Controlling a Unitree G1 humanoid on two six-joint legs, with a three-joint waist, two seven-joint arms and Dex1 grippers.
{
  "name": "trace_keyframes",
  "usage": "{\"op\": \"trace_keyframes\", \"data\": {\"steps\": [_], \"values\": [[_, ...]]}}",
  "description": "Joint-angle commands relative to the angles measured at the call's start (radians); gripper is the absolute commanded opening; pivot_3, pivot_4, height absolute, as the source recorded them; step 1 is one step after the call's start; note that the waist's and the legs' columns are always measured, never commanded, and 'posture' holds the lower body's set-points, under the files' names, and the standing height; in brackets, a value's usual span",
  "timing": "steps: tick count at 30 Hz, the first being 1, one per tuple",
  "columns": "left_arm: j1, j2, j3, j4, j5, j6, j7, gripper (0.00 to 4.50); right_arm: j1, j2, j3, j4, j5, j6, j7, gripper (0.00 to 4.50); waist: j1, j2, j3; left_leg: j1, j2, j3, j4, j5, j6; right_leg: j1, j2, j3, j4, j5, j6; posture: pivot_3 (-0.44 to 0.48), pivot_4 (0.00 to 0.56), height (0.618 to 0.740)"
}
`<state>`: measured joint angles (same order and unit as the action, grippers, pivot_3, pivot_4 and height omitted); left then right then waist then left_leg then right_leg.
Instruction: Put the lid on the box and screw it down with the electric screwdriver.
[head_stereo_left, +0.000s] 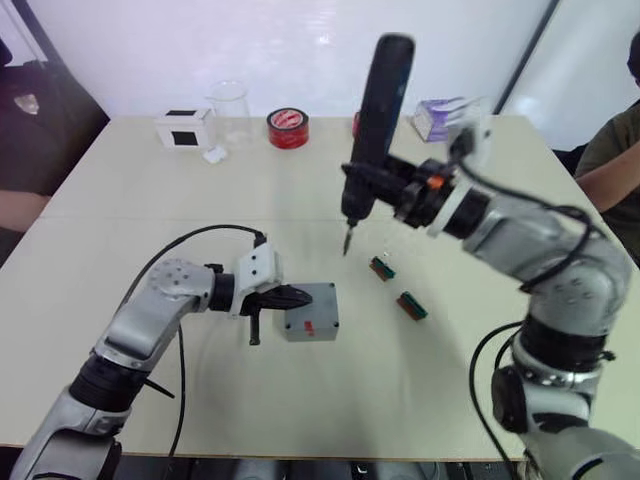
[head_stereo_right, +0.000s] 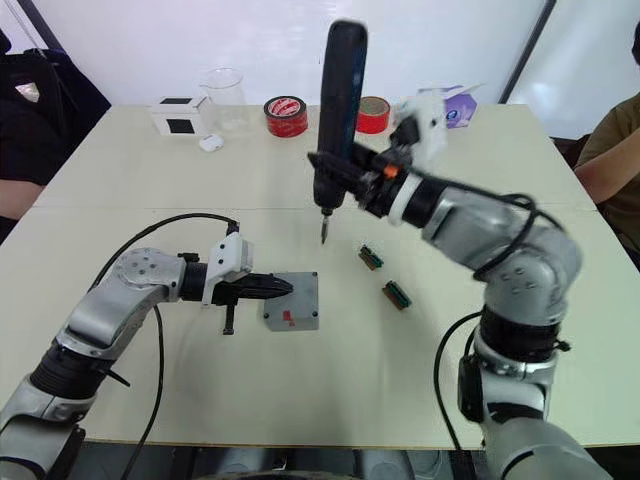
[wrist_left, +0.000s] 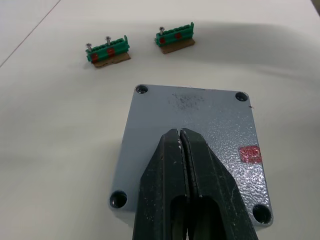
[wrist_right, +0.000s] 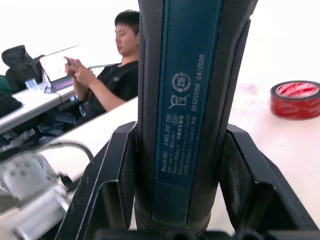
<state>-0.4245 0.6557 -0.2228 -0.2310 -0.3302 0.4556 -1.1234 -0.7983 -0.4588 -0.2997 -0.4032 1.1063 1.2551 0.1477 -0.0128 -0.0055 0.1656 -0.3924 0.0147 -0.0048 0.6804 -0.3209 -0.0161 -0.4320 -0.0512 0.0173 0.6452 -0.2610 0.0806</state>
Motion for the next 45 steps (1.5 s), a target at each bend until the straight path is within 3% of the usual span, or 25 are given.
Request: {"op": "trace_keyframes", "data": {"steps": [1,4,9,12,20,30,31,32,36,44,45], "values": [[-0.025,0.001,0.037,-0.083,-0.053,0.024,-0.001,0.0,-0.086,-0.117,-0.082,0.1,0.068,0.221,-0.123,1.72,0.001,-0.001,0.003,-0.001,0.0,0.0,0.0,0.0,0.0,0.0,-0.001,0.0,0.0,0.0,0.0,0.0,0.15,0.739],[-0.029,0.02,0.051,-0.113,-0.063,0.029,0.0,0.0,-0.118,-0.232,-0.051,0.136,0.034,0.346,-0.114,1.72,0.0,0.001,0.007,-0.001,-0.001,0.001,0.0,0.0,0.0,0.0,-0.002,0.0,-0.002,0.0,0.0,0.0,0.15,0.739],[-0.021,0.037,0.076,-0.178,-0.103,0.058,0.008,0.0,-0.038,-0.503,0.132,0.213,0.066,0.359,-0.042,1.72,0.0,0.004,0.016,-0.002,-0.002,0.001,-0.001,-0.001,0.001,-0.002,0.002,0.0,-0.002,0.0,0.0,0.0,0.15,0.739],[-0.017,0.044,0.089,-0.212,-0.118,0.076,0.024,0.0,-0.001,-0.596,0.214,0.295,0.069,0.359,-0.021,1.72,0.0,0.002,0.018,-0.002,-0.001,0.001,0.0,-0.001,0.003,-0.001,0.004,0.0,-0.003,0.0,0.001,0.0,0.15,0.739],[-0.006,0.045,0.102,-0.26,-0.124,0.089,0.074,0.0,0.062,-0.625,0.363,0.404,-0.033,0.359,0.006,1.72,-0.003,0.002,0.02,-0.001,0.0,0.004,0.001,-0.001,0.003,-0.001,0.005,0.002,-0.001,0.0,0.001,0.0,0.15,0.739],[0.014,0.072,0.145,-0.307,-0.185,0.114,0.084,0.0,0.05,-0.519,0.43,0.504,-0.218,0.359,0.038,1.72,-0.002,0.0,0.021,0.0,0.0,0.003,0.002,-0.001,0.002,-0.001,0.006,0.002,0.0,0.0,0.001,0.0,0.15,0.739],[0.012,0.073,0.146,-0.307,-0.186,0.114,0.09,0.0,0.044,-0.508,0.425,0.514,-0.233,0.359,0.046,2.74,-0.003,-0.001,0.021,0.0,0.0,0.003,0.003,-0.001,0.002,0.0,0.006,0.002,0.0,0.0,0.001,0.0,0.15,0.739],[0.011,0.074,0.147,-0.307,-0.187,0.115,0.093,0.0,0.036,-0.501,0.422,0.519,-0.246,0.359,0.057,2.94,-0.004,-0.002,0.021,0.001,0.0,0.003,0.003,-0.001,0.002,0.001,0.006,0.002,0.0,0.0,0.002,0.0,0.15,0.739],[0.021,0.085,0.154,-0.32,-0.194,0.126,0.101,0.0,-0.002,-0.52,0.433,0.486,-0.307,0.331,0.115,4.4,-0.002,-0.002,0.021,0.003,-0.001,0.004,0.004,-0.001,0.002,0.003,0.006,0.003,0.0,0.001,0.002,0.0,0.15,0.739],[0.061,0.159,0.185,-0.284,-0.169,0.124,0.114,0.0,-0.089,-0.628,0.414,0.248,-0.328,0.092,0.441,4.46,-0.002,-0.001,0.023,0.002,0.0,0.003,0.003,-0.001,0.002,0.0,0.007,0.002,0.001,0.001,0.003,0.0,0.15,0.739],[0.06,0.162,0.185,-0.27,-0.165,0.123,0.114,0.0,-0.08,-0.625,0.403,0.206,-0.319,0.063,0.475,4.24,-0.001,-0.001,0.023,0.001,0.0,0.003,0.003,-0.001,0.002,0.0,0.008,0.002,0.0,0.001,0.003,0.0,0.15,0.739]]}}
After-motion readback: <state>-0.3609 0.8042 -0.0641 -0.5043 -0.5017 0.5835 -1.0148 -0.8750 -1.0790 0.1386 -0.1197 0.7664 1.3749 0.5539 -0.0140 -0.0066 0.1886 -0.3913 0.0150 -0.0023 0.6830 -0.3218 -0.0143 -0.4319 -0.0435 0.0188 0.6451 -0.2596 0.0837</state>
